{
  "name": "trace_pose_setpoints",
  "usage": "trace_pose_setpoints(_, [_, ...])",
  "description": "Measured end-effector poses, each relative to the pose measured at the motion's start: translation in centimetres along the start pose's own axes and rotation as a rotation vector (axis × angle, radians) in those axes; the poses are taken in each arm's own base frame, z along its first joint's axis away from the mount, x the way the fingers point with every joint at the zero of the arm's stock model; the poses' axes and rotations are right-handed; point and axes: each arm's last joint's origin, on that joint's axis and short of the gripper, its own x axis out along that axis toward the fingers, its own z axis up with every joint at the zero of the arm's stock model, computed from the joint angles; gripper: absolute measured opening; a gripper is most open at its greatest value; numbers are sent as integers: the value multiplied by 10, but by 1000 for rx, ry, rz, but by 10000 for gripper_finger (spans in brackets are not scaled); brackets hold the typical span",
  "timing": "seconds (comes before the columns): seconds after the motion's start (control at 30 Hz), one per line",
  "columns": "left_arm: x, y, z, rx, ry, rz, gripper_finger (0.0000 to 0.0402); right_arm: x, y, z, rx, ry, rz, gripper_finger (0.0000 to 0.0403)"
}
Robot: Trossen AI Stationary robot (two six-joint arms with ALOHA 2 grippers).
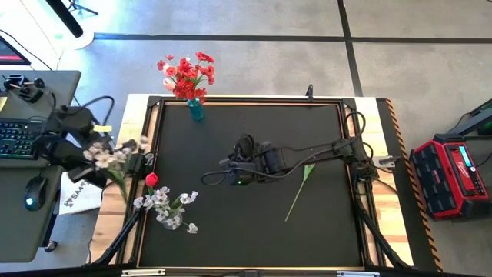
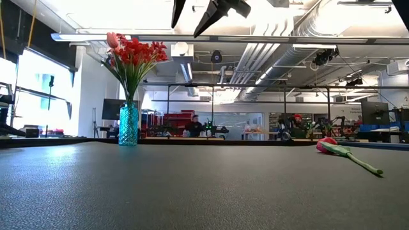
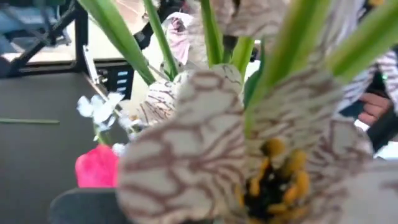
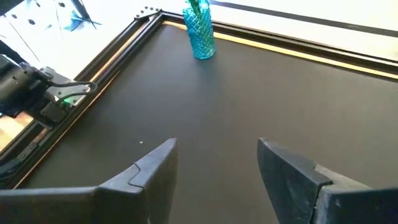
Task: Sort flowers into vase by color
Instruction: Put the white flowers into the transparent vase
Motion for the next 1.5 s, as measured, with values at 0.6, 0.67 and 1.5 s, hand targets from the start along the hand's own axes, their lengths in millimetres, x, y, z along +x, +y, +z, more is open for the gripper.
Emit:
trace_pose_setpoints(0.6, [26,30,-34,66,78,146,0,0,-2,-2,-28,53,3,208])
trace_pose_setpoints(0.67, [31,35,-39,55,96,142,0,0,-2,-3,-33,56,-1,208])
trace_pose_setpoints(1.5, [50,51,-56,-74,104,57,70,4,-3,-2,-146,176,55,208])
